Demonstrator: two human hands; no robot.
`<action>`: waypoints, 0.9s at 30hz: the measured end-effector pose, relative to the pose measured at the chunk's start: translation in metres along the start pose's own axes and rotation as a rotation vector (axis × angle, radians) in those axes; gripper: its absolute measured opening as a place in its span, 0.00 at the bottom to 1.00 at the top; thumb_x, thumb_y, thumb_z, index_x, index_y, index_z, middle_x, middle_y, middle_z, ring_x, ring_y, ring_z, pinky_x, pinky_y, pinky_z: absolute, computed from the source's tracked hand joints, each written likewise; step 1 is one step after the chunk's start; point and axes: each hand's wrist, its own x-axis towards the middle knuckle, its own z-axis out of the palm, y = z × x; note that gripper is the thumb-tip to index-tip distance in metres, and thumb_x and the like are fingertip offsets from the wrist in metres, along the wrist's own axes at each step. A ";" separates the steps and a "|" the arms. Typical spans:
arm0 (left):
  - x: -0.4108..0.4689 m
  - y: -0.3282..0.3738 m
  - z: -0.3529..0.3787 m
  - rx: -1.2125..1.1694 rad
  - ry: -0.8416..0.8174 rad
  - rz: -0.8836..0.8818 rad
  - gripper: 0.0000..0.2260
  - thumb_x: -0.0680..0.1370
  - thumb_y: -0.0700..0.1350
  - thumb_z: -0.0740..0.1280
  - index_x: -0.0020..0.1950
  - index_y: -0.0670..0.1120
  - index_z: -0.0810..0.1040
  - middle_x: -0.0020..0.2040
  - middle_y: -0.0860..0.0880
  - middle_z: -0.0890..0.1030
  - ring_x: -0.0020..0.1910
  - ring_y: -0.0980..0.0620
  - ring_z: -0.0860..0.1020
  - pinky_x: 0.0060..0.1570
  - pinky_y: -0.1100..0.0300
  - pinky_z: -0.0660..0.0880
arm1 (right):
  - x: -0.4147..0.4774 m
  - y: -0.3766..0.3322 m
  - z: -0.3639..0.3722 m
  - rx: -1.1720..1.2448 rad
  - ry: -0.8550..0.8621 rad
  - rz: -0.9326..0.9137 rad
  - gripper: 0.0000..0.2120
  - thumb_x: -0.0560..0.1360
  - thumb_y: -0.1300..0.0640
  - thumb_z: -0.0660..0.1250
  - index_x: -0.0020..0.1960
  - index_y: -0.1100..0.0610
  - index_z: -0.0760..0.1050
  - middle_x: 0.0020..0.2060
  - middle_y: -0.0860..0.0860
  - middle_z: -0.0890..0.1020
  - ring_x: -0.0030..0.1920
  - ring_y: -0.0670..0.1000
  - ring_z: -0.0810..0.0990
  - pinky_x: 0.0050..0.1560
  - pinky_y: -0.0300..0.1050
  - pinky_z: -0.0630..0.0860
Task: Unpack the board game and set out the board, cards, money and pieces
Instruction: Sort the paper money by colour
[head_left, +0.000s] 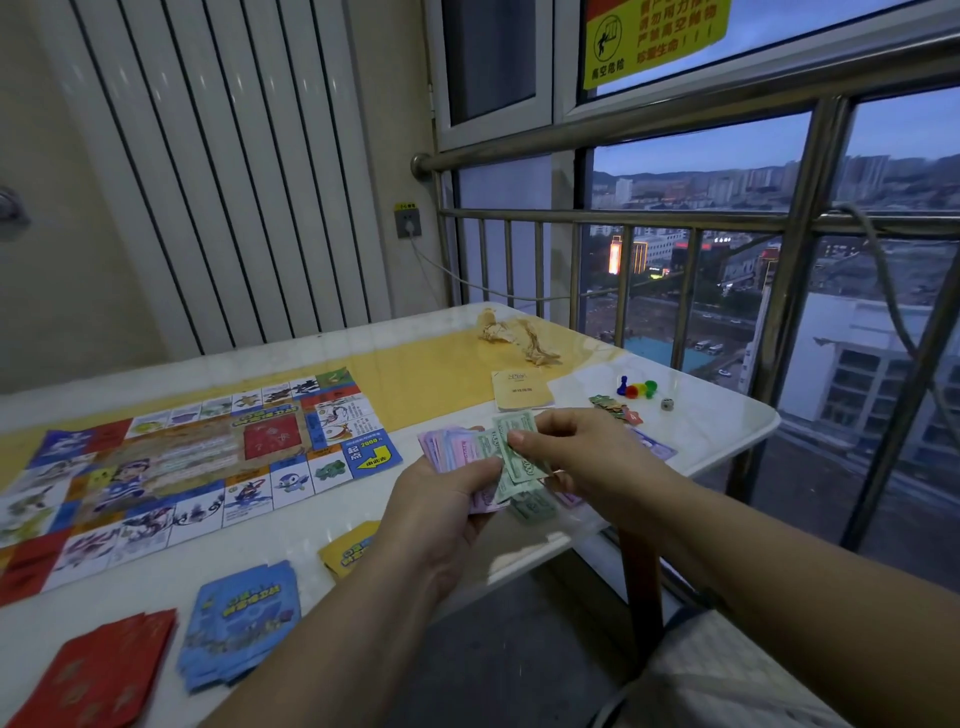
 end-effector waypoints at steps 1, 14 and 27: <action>0.001 -0.001 0.000 0.003 0.019 -0.003 0.06 0.74 0.30 0.66 0.45 0.41 0.75 0.28 0.48 0.82 0.26 0.55 0.80 0.25 0.65 0.76 | -0.001 0.001 0.002 0.024 0.007 0.009 0.08 0.74 0.57 0.70 0.43 0.63 0.79 0.38 0.60 0.77 0.38 0.54 0.72 0.38 0.47 0.69; 0.006 0.022 -0.012 -0.357 0.113 -0.168 0.06 0.79 0.37 0.61 0.45 0.36 0.73 0.41 0.41 0.77 0.41 0.49 0.76 0.51 0.55 0.73 | 0.012 0.008 0.001 -0.585 0.008 -0.018 0.13 0.74 0.50 0.70 0.57 0.51 0.76 0.40 0.46 0.81 0.41 0.45 0.80 0.40 0.41 0.77; 0.003 0.001 -0.005 -0.061 -0.079 -0.101 0.07 0.76 0.31 0.62 0.50 0.39 0.77 0.37 0.43 0.83 0.33 0.52 0.82 0.30 0.64 0.79 | -0.003 -0.003 0.003 -0.241 -0.033 -0.103 0.08 0.72 0.51 0.71 0.46 0.55 0.77 0.33 0.46 0.80 0.27 0.37 0.73 0.29 0.31 0.68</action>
